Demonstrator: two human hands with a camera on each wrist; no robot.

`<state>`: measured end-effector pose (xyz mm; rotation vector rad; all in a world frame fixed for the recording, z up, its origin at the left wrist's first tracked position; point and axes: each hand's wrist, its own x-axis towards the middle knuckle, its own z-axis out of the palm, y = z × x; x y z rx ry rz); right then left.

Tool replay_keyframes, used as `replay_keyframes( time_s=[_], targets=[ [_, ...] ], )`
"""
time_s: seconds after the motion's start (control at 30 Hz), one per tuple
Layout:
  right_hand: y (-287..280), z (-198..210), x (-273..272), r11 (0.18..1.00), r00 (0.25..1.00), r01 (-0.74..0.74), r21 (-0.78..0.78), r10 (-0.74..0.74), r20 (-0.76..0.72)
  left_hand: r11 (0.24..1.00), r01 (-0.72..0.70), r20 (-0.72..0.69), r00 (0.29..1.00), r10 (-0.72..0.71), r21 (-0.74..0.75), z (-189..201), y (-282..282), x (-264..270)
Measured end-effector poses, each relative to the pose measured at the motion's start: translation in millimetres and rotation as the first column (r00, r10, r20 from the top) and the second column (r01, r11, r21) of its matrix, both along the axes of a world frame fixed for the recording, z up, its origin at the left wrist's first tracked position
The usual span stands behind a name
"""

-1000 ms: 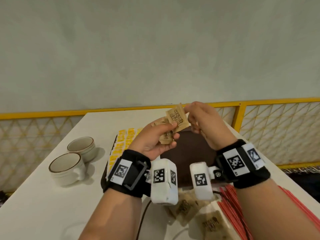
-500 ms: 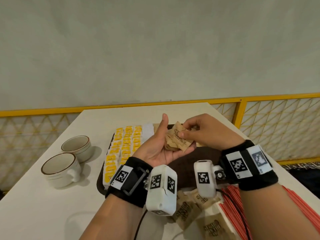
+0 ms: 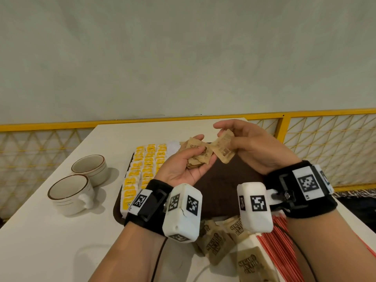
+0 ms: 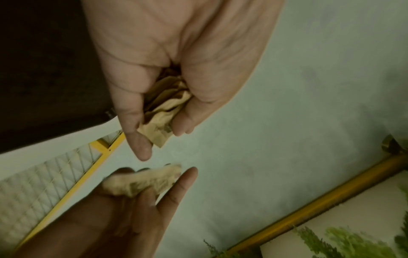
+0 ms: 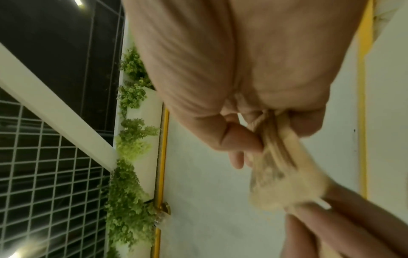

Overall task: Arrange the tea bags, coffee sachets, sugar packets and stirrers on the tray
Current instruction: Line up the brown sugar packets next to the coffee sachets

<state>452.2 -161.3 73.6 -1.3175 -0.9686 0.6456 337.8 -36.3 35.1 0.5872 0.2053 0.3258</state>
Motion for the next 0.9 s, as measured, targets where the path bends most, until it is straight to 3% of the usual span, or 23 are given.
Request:
replay_keyframes(
  time_s=[0.07, 0.13, 0.27, 0.43, 0.57, 0.9],
  targets=[
    [-3, 1, -1, 0.999, 1.000, -0.006, 0.033, 0.006, -0.007, 0.999, 0.000, 0.022, 1.000, 0.001, -0.034, 0, -1, 2],
    [-5, 2, 0, 0.994, 0.996, 0.076, 0.072, -0.079, 0.039, 0.998, -0.006, 0.007, 1.000, 0.006, -0.056, 2, -2, 2],
    [-8, 5, 5, 0.947, 0.917, 0.229, 0.223, -0.287, 0.276, 0.998, -0.038, -0.021, 0.999, 0.037, -0.048, 6, -4, 0],
    [-11, 6, 4, 0.962, 0.944, 0.056, 0.266, -0.138, 0.300, 1.000, 0.014, 0.028, 1.000, -0.015, 0.019, 9, -6, -1],
    [-12, 6, 4, 0.979, 0.906, 0.067, 0.193, -0.140, 0.400, 0.996, 0.046, 0.059, 0.997, -0.050, 0.078, 9, -6, -2],
    [-12, 8, 2, 0.969, 0.939, 0.158, 0.191, -0.207, 0.275, 0.992, 0.083, -0.090, 0.993, -0.075, 0.095, 9, -9, -2]
  ],
)
